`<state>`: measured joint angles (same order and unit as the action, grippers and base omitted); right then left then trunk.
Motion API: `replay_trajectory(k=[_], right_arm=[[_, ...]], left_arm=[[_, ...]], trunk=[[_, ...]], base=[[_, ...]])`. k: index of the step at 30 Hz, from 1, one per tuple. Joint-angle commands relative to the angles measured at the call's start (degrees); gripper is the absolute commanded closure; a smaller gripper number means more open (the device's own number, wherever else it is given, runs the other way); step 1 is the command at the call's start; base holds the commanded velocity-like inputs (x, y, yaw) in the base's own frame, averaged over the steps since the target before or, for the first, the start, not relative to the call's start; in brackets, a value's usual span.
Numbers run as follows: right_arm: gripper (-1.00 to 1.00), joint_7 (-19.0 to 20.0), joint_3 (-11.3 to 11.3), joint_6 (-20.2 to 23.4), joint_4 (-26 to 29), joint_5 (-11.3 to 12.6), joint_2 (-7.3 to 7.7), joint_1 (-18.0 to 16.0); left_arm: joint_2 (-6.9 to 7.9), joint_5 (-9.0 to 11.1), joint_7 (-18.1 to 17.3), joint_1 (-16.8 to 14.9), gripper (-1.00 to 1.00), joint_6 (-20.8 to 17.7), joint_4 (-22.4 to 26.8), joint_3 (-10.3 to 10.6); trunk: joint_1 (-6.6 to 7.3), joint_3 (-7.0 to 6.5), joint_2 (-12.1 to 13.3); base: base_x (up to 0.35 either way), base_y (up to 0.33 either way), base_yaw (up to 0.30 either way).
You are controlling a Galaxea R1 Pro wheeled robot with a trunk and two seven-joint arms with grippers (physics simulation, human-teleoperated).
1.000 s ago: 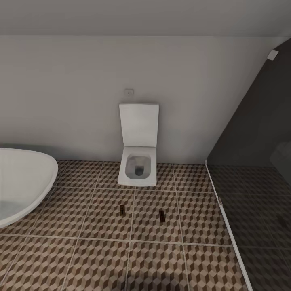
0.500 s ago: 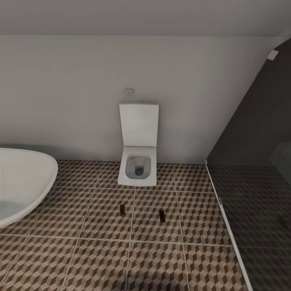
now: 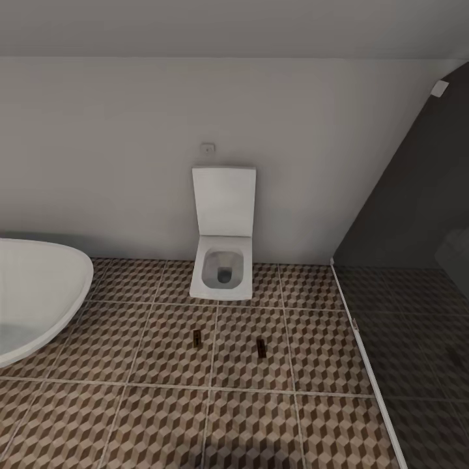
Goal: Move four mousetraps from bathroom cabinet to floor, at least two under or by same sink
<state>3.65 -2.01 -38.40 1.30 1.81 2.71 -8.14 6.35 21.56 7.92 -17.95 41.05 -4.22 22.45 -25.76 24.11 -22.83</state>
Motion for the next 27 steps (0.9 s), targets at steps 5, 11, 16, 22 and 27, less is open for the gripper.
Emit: replay_trajectory(k=[5, 11, 16, 22, 27], right_arm=[[-1.0, 0.22, -0.17, -0.19, -0.07, 0.22, 0.02, -0.03], [-1.0, 0.22, -0.14, -0.19, -0.07, 0.22, 0.02, -0.03], [-1.0, 0.22, -0.16, -0.19, -0.06, 0.22, 0.02, -0.03], [-1.0, 0.22, -0.18, -0.19, -0.07, 0.22, 0.02, -0.03], [-1.0, 0.22, -0.19, -0.19, -0.06, 0.22, 0.02, -0.03]], left_arm=[[-0.02, 0.15, 0.25, -0.07, -1.0, 0.25, -0.18, 0.49], [-0.02, 0.15, 0.25, -0.07, -1.0, 0.25, -0.18, 0.49], [-0.04, 0.15, 0.25, -0.07, -1.0, 0.25, -0.18, 0.49], [-0.04, 0.15, 0.25, -0.07, -1.0, 0.25, -0.18, 0.49], [-0.03, 0.15, 0.25, -0.07, -1.0, 0.25, -0.18, 0.49]], trunk=[[-0.03, 0.08, -0.09], [-0.03, 0.08, -0.09], [-0.03, 0.08, -0.09], [-0.03, 0.08, -0.09], [-0.03, 0.08, -0.09]], base=[[0.0, 0.0, 0.0], [0.0, 0.0, 0.0], [0.0, 0.0, 0.0], [0.0, 0.0, 0.0], [0.0, 0.0, 0.0]])
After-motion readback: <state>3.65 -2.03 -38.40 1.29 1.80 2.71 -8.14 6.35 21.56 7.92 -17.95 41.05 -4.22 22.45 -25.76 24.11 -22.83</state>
